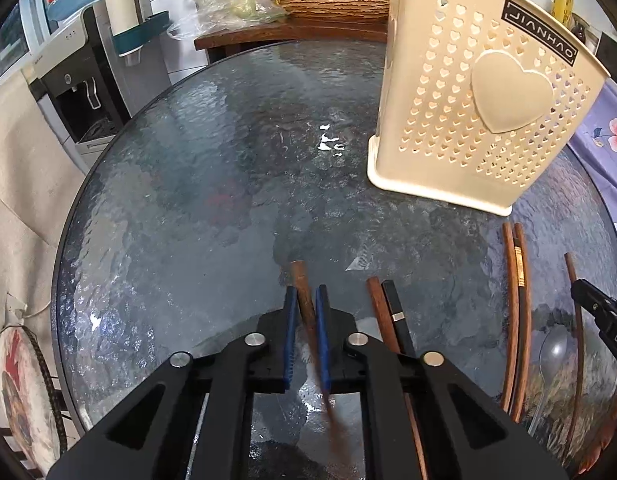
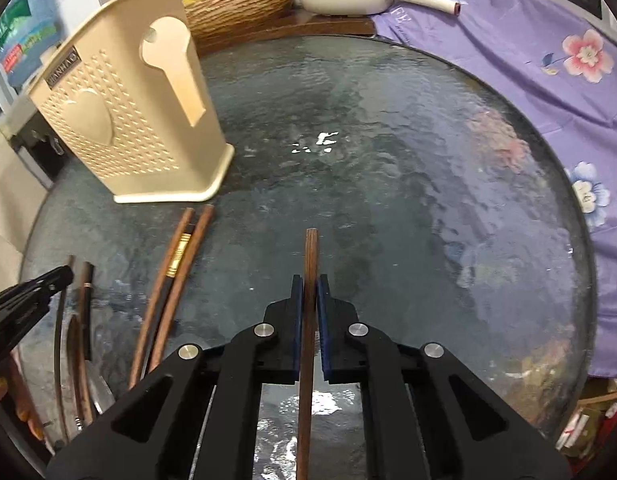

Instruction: Organize utensils

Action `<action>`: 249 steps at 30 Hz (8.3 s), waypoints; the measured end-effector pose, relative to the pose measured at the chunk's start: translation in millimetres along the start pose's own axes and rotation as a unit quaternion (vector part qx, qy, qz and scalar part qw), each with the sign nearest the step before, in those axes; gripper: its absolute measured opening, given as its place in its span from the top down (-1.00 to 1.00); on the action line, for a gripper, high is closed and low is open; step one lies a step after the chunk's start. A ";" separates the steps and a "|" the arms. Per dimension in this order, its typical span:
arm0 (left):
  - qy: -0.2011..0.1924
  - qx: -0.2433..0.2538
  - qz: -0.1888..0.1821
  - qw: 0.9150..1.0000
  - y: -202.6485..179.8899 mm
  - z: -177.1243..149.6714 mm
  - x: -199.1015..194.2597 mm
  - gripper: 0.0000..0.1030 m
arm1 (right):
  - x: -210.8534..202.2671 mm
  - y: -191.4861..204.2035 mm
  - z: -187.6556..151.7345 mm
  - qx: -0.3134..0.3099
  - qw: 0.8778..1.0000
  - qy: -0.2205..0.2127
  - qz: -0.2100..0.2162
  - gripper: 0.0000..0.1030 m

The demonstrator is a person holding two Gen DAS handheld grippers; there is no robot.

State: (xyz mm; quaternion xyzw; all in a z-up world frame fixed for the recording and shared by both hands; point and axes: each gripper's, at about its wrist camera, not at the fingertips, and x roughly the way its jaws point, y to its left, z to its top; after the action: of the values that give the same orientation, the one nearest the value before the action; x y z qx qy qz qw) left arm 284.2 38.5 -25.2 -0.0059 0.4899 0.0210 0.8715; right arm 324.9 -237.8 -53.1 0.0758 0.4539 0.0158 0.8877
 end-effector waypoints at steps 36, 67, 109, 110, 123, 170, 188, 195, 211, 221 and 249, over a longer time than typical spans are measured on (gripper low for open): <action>-0.164 0.031 -0.094 0.981 6.3 8.7 -122.4 0.87 | -121.1 34.5 8.8 -0.103 0.971 -0.169 0.132 0.86; -0.261 0.049 -0.080 0.961 4.1 29.7 -186.7 0.87 | -187.2 56.0 19.7 -0.154 0.951 -0.235 0.126 0.86; -0.285 -0.042 -0.077 0.954 -38.0 173.3 -149.0 0.87 | -139.5 105.8 155.3 -0.109 0.953 -0.268 0.086 0.86; -0.281 -0.041 -0.077 0.956 -38.4 172.2 -144.5 0.87 | -135.7 105.3 154.4 -0.107 0.954 -0.266 0.085 0.86; -0.251 -0.024 -0.072 0.965 -51.1 165.8 -112.1 0.86 | -113.3 99.3 151.0 -0.094 0.961 -0.245 0.088 0.86; -0.089 0.089 -0.022 0.992 -28.0 -53.0 -47.8 -0.22 | -39.1 60.4 -60.1 -0.101 0.994 -0.040 0.011 -0.23; -0.058 0.093 -0.052 0.993 -37.1 -77.3 -38.1 0.01 | -16.9 79.5 -69.3 -0.108 0.994 -0.010 -0.004 0.01; -0.050 0.106 -0.051 0.992 -44.1 -79.3 -34.9 0.09 | -15.1 81.1 -68.8 -0.108 0.994 -0.010 -0.008 0.06; -0.040 0.091 -0.054 0.994 -47.4 -60.3 -19.3 0.23 | -6.7 88.7 -53.4 -0.097 0.995 -0.004 -0.015 0.13; -0.039 0.087 -0.052 0.994 -48.6 -52.4 -15.6 0.42 | -3.5 90.5 -48.0 -0.096 0.995 -0.005 -0.019 0.26; -0.120 0.062 -0.076 0.988 -41.1 -31.7 -70.9 0.70 | -78.9 81.1 -36.4 -0.116 0.980 -0.132 0.093 0.29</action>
State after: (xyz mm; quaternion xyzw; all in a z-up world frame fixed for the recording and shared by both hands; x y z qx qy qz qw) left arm 222.1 -5.7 18.5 0.0138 0.3804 -0.0753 0.9216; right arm 252.5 -160.9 1.4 0.0158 0.3192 0.1403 0.9371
